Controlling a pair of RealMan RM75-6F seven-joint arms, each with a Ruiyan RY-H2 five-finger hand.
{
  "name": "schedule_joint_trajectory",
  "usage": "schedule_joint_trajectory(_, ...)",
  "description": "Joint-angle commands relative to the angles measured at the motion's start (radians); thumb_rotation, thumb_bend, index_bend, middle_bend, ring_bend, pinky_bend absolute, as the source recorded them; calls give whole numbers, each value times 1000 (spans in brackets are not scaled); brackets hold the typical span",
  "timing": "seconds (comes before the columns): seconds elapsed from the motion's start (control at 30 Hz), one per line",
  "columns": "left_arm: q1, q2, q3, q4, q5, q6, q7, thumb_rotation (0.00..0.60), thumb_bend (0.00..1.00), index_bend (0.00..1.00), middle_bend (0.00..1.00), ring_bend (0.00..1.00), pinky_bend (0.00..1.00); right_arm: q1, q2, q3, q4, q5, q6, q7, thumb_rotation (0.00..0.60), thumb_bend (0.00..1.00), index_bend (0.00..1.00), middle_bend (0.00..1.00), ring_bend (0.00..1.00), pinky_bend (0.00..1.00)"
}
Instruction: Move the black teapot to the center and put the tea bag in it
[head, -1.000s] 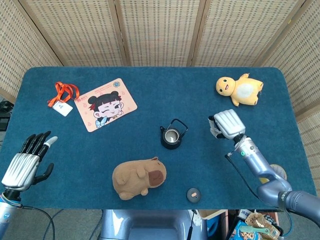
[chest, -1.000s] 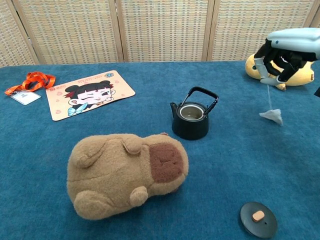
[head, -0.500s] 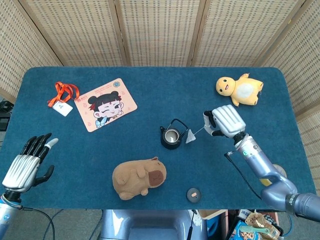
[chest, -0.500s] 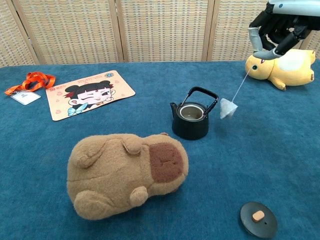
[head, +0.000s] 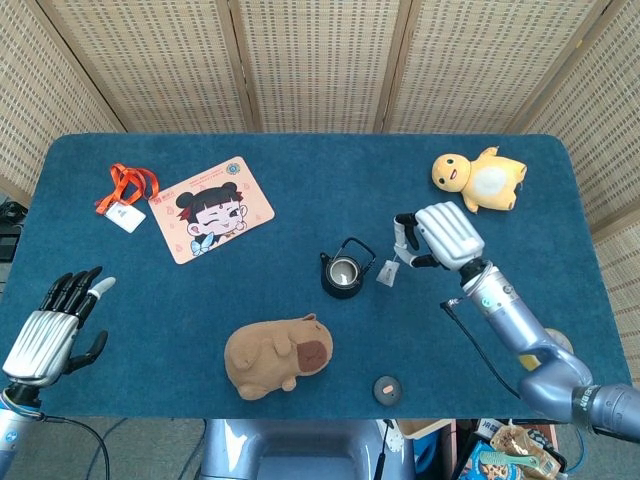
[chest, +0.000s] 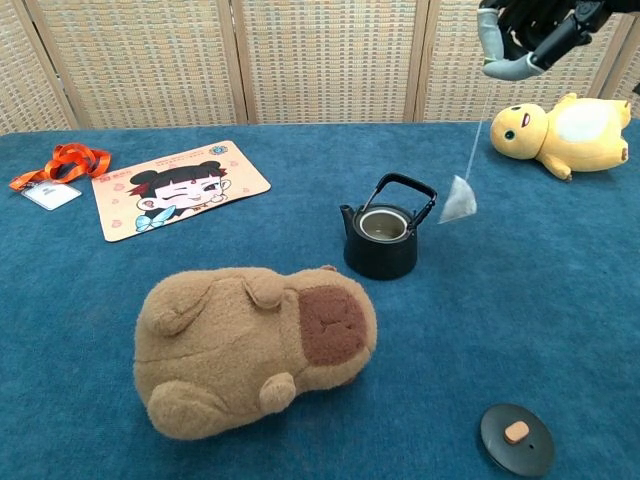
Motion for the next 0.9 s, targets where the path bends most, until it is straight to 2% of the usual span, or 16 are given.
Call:
schedule_joint_trajectory(0.03, -1, -1, 0, 1, -1, -2, -1, 600, 475, 100, 0, 0, 0, 9, 4, 7, -10, 7, -5, -2, 600, 714, 691, 818, 813, 911)
schedule_joint_trajectory(0.57, 4, -14, 4, 29, -17, -8, -22, 600, 475, 100, 0, 0, 0, 95, -7, 41, -42, 72, -72, -53, 600, 714, 692, 818, 813, 910)
schedule_joint_trajectory(0.9, 5, -21, 7, 49, -18, -14, -37, 600, 475, 100, 0, 0, 0, 127, -32, 30, -31, 104, -95, -83, 600, 714, 692, 817, 813, 911)
